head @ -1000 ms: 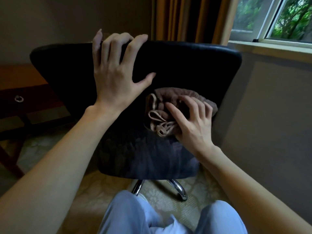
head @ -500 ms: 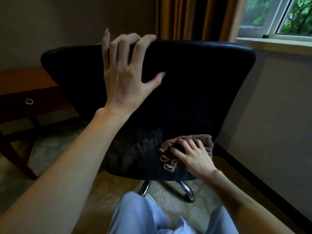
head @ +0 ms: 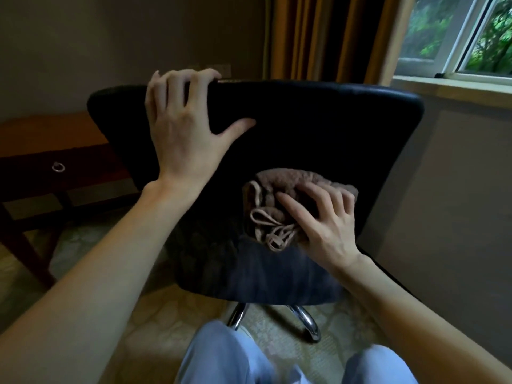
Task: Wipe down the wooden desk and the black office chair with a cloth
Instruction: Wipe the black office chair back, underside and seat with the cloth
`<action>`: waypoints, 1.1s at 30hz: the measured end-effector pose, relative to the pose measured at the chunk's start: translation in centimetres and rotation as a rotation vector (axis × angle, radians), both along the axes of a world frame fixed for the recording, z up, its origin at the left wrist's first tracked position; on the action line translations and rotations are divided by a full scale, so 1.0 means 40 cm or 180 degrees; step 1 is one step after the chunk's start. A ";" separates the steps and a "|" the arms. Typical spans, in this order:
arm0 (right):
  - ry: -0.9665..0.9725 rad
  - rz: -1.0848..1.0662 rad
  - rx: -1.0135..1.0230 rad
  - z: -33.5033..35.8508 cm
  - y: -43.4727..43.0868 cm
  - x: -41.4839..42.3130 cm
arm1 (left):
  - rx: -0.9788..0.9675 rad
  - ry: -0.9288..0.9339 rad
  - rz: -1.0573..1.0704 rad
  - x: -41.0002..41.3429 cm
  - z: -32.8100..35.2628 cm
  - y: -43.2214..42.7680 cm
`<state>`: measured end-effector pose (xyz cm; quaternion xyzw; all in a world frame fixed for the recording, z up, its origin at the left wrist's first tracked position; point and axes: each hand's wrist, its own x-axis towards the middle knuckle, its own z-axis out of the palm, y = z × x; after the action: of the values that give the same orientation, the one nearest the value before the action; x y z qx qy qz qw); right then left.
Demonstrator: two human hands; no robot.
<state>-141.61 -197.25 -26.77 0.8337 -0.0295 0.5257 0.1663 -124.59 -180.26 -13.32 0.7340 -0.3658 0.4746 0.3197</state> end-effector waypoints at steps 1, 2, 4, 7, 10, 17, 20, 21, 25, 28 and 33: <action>-0.0057 -0.0026 -0.0018 0.004 0.004 0.016 | -0.0016 -0.0007 0.0015 -0.005 0.000 -0.006; -0.0060 -0.0080 -0.0009 0.000 0.007 0.033 | -0.0038 -0.0021 0.0028 -0.009 -0.001 -0.011; 0.0044 -0.0268 0.0033 -0.029 0.009 0.063 | -0.0099 -0.0107 0.0012 -0.019 -0.004 -0.020; 0.0172 -0.0340 0.0198 -0.114 0.004 0.086 | -0.0133 -0.0190 0.0030 -0.032 -0.001 -0.039; 0.0543 -0.0294 0.0354 -0.214 -0.017 0.078 | -0.0143 -0.0222 0.0088 -0.045 0.000 -0.059; 0.1857 -0.0596 0.0511 -0.331 -0.028 0.019 | 0.0037 -0.0449 0.0077 -0.073 -0.006 -0.074; 0.1798 -0.0489 0.0467 -0.299 -0.037 -0.013 | 0.0307 -0.0769 -0.0106 -0.045 -0.002 -0.048; 0.1690 -0.0395 0.0435 -0.279 -0.042 -0.023 | 0.0339 -0.0820 -0.0108 -0.031 -0.001 -0.035; 0.0737 -0.0083 0.0369 -0.152 -0.045 -0.027 | 0.0143 -0.0591 0.0248 0.017 -0.026 0.018; -0.0038 0.0089 0.0313 -0.043 -0.030 -0.004 | 0.0027 -0.0510 0.0389 0.019 -0.048 0.030; -0.0281 -0.0041 0.0162 0.029 -0.004 0.066 | -0.0175 -0.0420 0.0390 0.000 -0.040 0.010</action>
<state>-138.96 -197.40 -25.62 0.8134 -0.0555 0.5601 0.1470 -124.60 -179.84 -14.92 0.7131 -0.3272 0.5505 0.2853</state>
